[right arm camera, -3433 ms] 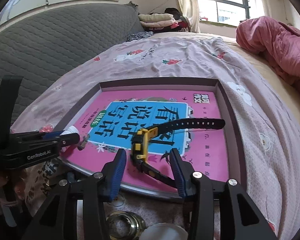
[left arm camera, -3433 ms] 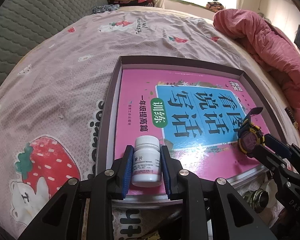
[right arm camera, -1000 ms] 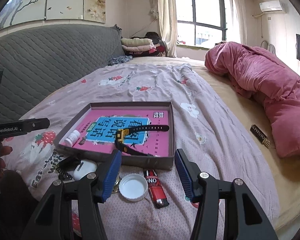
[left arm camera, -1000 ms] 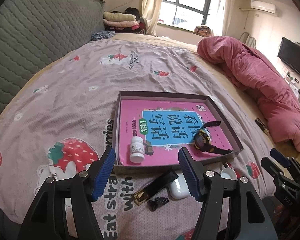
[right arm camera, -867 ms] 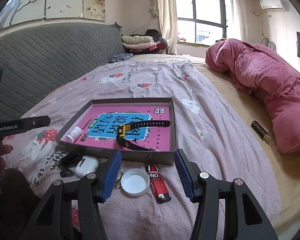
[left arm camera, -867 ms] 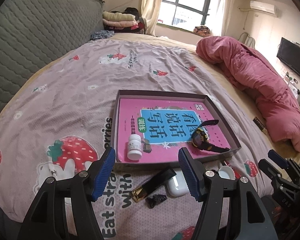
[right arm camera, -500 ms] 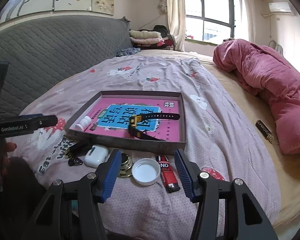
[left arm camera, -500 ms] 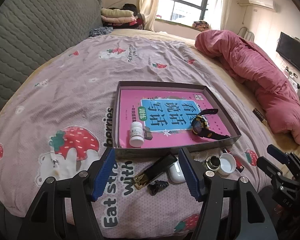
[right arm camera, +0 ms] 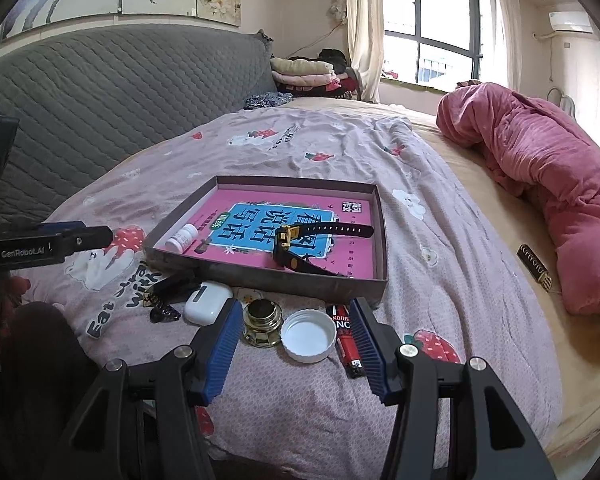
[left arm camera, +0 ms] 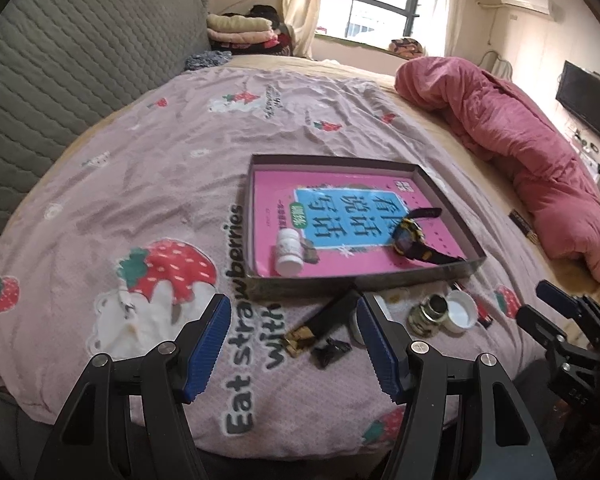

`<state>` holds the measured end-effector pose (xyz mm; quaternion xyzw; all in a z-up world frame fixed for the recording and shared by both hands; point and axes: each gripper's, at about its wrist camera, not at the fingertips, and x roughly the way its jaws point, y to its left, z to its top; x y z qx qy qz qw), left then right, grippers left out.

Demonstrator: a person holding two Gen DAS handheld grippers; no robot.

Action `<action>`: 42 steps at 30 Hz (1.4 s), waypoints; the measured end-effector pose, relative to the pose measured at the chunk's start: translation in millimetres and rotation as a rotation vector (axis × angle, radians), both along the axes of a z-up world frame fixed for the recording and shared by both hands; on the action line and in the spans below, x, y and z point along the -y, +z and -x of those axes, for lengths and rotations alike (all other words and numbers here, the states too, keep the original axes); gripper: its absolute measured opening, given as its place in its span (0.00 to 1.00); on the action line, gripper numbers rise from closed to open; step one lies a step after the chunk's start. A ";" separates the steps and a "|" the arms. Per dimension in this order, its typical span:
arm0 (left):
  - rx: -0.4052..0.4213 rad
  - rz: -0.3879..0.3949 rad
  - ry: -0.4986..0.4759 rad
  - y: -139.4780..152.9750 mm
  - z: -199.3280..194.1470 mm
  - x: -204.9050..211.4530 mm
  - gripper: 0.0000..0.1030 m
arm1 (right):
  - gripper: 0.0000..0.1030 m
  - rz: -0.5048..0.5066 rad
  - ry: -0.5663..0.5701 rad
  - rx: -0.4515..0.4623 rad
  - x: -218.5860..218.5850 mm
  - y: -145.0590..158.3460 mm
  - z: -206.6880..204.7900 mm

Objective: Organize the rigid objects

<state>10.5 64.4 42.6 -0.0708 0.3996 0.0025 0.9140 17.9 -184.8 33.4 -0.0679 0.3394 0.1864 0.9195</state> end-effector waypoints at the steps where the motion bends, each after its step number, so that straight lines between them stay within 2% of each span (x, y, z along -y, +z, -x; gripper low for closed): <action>1: -0.004 -0.001 -0.005 -1.1 0.7 1.7 0.65 | 0.53 0.002 0.001 -0.006 -0.5 -0.8 -0.2; 16: -0.103 -0.011 -0.089 -31.8 10.1 30.5 0.65 | 0.53 0.014 0.022 -0.037 -5.4 -8.3 0.8; 30: -0.145 0.016 -0.102 -44.6 6.9 34.4 0.65 | 0.53 0.022 0.017 -0.042 -4.2 -11.4 -0.6; 42: -0.187 0.044 -0.094 -58.0 0.7 36.1 0.65 | 0.53 0.023 0.020 -0.096 -2.4 -25.7 -7.0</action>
